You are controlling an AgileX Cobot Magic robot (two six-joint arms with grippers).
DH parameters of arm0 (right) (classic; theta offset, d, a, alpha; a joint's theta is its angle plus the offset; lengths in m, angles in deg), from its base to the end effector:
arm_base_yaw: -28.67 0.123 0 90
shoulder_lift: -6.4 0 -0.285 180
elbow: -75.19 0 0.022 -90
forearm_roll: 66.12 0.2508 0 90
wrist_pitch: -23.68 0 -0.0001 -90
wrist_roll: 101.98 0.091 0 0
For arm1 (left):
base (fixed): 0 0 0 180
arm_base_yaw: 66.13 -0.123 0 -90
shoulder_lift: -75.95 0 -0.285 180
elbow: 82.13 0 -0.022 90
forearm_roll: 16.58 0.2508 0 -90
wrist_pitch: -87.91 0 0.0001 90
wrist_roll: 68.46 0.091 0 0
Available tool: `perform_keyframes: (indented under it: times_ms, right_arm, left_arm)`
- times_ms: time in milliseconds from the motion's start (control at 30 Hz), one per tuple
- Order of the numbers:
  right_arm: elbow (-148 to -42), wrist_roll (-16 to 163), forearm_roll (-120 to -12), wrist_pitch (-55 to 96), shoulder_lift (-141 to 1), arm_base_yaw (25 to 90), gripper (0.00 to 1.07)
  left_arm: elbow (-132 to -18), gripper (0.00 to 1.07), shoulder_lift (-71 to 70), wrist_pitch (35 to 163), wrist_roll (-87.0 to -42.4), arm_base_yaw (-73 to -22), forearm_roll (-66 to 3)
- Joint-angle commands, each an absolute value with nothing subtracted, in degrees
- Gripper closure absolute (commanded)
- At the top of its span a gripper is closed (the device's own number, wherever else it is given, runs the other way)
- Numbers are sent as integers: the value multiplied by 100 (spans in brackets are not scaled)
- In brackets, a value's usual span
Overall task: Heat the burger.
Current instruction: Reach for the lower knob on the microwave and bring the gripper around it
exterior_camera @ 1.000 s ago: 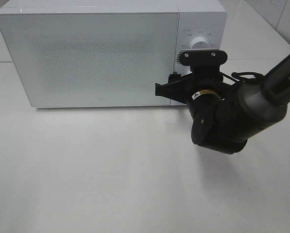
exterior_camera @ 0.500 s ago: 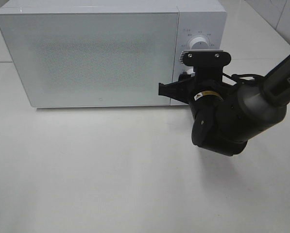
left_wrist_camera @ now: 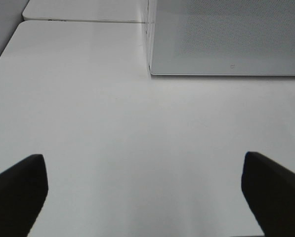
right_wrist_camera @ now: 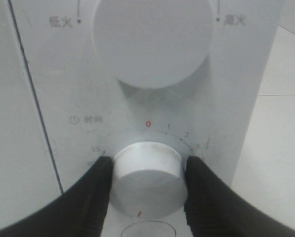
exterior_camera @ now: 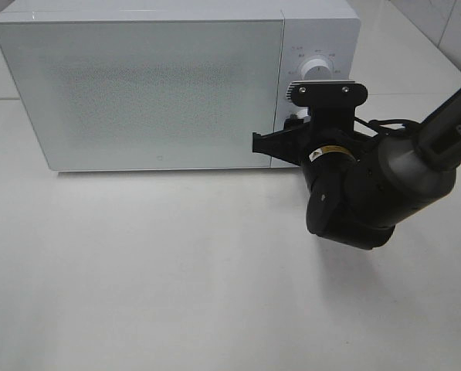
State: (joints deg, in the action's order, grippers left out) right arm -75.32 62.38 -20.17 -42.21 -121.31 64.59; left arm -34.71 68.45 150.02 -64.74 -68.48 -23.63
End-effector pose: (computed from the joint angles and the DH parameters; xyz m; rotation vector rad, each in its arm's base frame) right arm 0.3261 0.1625 0.1138 0.0918 1.6997 -0.0630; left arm -0.0089 -0.0103 0.2814 0.0336 2.0371 -0.0806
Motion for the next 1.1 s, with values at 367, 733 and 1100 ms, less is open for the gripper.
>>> perform_keyframes:
  times_ms: [367,733,1100]
  right_arm:
    - [-7670,9556,-3191,-5195,-12085,6408,107]
    - [-7670,13171,-3587,-5201,-12085,6408,107]
    - [-7670,16552,-3758,-5201,-12085,6413,107]
  left_arm:
    - [-3471,7,6977,14939,-6514,-6843,-2409]
    - [-3471,7,6977,14939,-6514,-6843,-2409]
    - [-3471,7,6977,14939,-6514,-6843,-2409]
